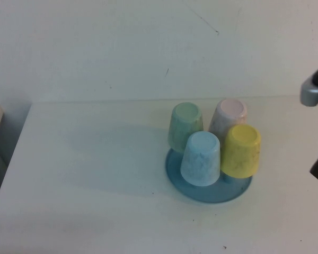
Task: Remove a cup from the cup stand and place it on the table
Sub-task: Pick up the cup from the rack
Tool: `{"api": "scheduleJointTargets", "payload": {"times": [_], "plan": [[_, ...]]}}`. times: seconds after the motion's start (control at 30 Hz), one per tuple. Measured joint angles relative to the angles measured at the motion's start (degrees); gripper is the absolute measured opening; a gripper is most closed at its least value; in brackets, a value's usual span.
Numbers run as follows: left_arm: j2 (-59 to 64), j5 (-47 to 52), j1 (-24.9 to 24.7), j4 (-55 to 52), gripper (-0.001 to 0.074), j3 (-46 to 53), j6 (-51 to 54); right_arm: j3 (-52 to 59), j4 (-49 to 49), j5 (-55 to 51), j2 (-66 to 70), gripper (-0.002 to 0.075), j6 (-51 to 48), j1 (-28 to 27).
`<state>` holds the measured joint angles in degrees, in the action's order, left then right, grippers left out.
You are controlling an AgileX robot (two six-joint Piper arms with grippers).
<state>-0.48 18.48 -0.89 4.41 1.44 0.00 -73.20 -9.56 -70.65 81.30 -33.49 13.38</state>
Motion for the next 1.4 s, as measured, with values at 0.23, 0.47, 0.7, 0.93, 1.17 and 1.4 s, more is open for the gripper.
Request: {"api": "scheduleJointTargets", "payload": {"times": [0.23,0.47,0.7,0.93,1.17,1.4], "plan": [[0.0,0.0,0.0,0.0,-0.0003,0.0,0.0,-11.97,3.39,0.0,13.33,0.0629,-0.11,5.04],[0.0,0.0,0.0,0.0,-0.0003,0.0,0.0,-23.33,4.64,0.11,23.93,0.0631,-0.11,7.42],[0.0,0.0,0.0,0.0,-0.0003,0.0,0.0,-27.59,4.28,0.11,30.2,0.0632,-1.16,8.41],[0.0,0.09,0.0,0.0,-0.0003,0.0,0.0,-27.81,3.67,0.11,33.43,0.0632,-1.52,9.0],[0.0,0.09,0.0,0.0,-0.0003,0.0,0.0,-27.85,3.46,0.33,35.59,0.0632,-1.52,9.0],[0.0,0.12,0.0,0.0,-0.0003,0.0,0.0,-27.94,3.46,0.33,35.68,0.0582,-1.52,9.0]]}}
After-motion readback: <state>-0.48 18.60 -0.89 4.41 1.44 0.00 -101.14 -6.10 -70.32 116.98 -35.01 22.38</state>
